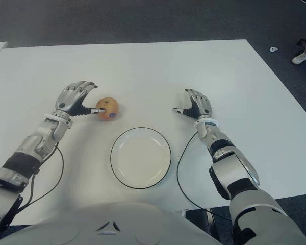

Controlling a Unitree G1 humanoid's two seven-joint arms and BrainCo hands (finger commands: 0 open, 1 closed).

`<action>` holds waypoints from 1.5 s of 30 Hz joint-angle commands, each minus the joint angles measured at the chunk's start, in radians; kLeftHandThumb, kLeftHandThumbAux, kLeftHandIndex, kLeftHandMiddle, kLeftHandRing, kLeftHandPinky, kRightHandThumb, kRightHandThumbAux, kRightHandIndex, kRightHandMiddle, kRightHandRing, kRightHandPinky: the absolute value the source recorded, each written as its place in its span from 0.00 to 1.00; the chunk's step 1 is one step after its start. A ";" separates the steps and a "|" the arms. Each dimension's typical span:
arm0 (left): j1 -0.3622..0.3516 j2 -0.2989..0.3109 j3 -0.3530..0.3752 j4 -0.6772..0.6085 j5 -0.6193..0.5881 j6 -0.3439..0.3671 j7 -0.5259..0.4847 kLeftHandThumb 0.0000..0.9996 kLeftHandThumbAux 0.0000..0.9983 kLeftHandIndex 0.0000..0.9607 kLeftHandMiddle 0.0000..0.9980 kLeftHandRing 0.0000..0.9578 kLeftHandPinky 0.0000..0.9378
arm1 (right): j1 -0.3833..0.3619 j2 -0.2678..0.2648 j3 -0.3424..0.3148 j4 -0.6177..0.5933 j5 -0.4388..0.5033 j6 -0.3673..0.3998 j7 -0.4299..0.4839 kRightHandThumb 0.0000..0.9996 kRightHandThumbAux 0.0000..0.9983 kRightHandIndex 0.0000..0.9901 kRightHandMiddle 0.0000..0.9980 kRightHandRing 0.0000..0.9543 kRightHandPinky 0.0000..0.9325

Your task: Put the apples into the plate.

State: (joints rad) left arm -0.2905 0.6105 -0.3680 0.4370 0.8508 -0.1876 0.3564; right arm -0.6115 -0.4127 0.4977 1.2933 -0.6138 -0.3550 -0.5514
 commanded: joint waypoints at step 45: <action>-0.089 -0.046 -0.030 0.077 -0.037 -0.091 -0.071 0.36 0.27 0.16 0.14 0.14 0.19 | 0.134 0.107 0.075 0.073 -0.063 0.078 0.091 0.31 0.53 0.00 0.12 0.10 0.00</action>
State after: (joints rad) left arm -0.3733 0.5650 -0.4001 0.4975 0.8300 -0.2722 0.3219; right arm -0.6122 -0.3997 0.5041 1.2945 -0.6137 -0.3321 -0.5578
